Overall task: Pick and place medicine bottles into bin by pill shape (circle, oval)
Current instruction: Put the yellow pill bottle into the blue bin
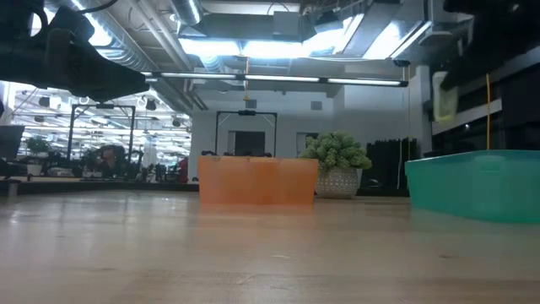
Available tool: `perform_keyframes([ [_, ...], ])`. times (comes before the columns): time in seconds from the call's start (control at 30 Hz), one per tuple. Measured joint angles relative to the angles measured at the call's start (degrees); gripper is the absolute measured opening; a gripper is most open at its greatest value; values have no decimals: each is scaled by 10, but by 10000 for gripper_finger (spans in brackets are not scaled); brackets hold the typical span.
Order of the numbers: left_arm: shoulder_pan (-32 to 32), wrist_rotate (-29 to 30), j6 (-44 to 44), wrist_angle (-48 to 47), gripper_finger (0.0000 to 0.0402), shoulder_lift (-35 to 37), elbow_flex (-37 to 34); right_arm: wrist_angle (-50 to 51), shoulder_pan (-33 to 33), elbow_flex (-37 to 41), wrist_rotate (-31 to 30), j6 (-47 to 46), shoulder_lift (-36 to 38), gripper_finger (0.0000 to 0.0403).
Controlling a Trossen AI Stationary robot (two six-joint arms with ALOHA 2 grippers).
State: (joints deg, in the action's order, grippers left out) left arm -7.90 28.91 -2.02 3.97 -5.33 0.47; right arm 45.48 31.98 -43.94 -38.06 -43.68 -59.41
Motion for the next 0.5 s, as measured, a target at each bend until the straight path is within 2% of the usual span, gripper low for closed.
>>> perform_keyframes([
  [0.13,0,0,0,0,257,0,0,43,24,2,-14,-59,0,107],
  [0.33,0,0,0,0,257,0,0,9,39,40,-30,-79,-6,115],
  [0.5,0,0,0,0,257,0,0,-7,39,96,-31,-164,-6,111],
])
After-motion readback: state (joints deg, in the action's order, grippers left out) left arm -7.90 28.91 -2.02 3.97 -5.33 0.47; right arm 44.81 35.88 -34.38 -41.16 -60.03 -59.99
